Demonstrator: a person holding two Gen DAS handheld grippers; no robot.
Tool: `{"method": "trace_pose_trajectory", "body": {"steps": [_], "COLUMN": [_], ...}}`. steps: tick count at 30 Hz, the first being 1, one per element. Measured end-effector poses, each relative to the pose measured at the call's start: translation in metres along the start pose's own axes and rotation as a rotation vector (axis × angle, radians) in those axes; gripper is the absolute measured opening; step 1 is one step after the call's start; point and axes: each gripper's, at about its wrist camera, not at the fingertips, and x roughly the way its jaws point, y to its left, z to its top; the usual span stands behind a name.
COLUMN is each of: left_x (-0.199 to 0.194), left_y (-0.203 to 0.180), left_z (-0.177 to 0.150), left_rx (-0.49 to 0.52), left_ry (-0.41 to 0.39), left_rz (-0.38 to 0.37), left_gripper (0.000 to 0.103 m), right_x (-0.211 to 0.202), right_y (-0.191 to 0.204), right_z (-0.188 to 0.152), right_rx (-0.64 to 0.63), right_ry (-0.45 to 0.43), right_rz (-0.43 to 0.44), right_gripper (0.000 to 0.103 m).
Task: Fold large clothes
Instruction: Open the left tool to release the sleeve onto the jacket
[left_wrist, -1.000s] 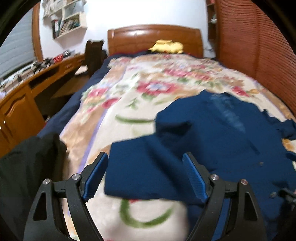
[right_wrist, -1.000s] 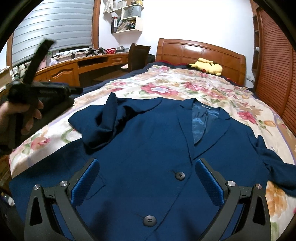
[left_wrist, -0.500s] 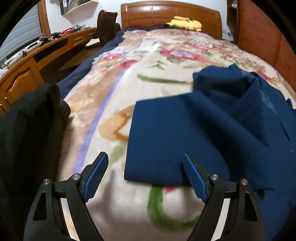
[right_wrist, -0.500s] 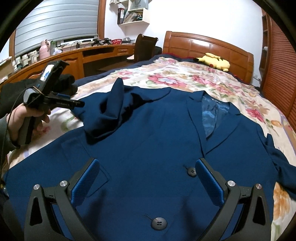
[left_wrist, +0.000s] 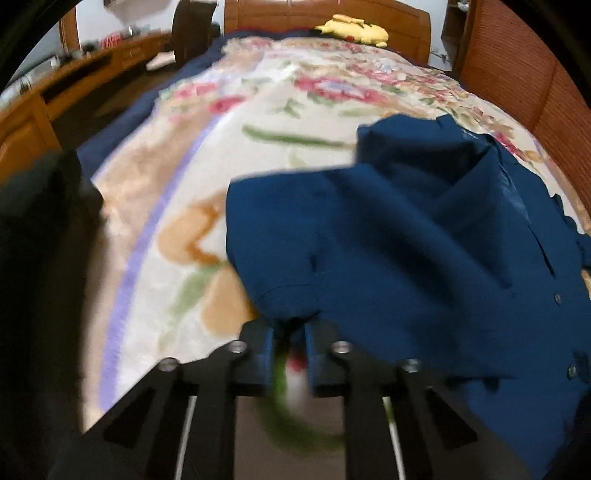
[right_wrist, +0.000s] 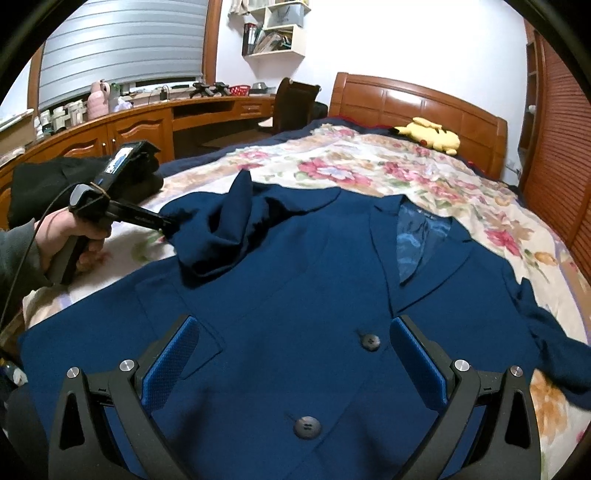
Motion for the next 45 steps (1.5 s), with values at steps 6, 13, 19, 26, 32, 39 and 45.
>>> {"method": "trace_pose_trajectory", "body": {"steps": [6, 13, 19, 26, 32, 39, 45], "left_x": [-0.072, -0.143, -0.162, -0.157, -0.147, -0.143, -0.146], "left_y": [-0.061, -0.153, -0.222, -0.256, -0.253, -0.24, -0.212], "left_z": [0.027, 0.053, 0.049, 0.018, -0.011, -0.042, -0.058], "left_rx": [0.087, 0.22, 0.314, 0.371, 0.349, 0.355, 0.277], "left_ry": [-0.178, -0.325, -0.366, -0.369, -0.366, -0.393, -0.43], "left_rz": [-0.011, -0.133, -0.25, -0.283, -0.281, -0.263, -0.255], "left_gripper": [0.01, 0.009, 0.009, 0.01, 0.015, 0.047, 0.076], "right_x": [-0.014, -0.034, -0.043, -0.059, -0.062, -0.052, -0.044], "right_y": [-0.023, -0.054, -0.075, -0.092, -0.096, -0.095, -0.095], "right_z": [-0.003, -0.01, -0.021, -0.028, -0.024, -0.021, -0.017], "right_rx": [0.029, 0.069, 0.106, 0.166, 0.202, 0.215, 0.21], "right_ry": [-0.009, -0.019, 0.0, 0.006, 0.001, -0.004, -0.006], "right_rz": [-0.049, -0.116, -0.182, -0.213, -0.214, -0.208, -0.168], "right_gripper": [0.101, 0.1, 0.099, 0.099, 0.098, 0.098, 0.092]}}
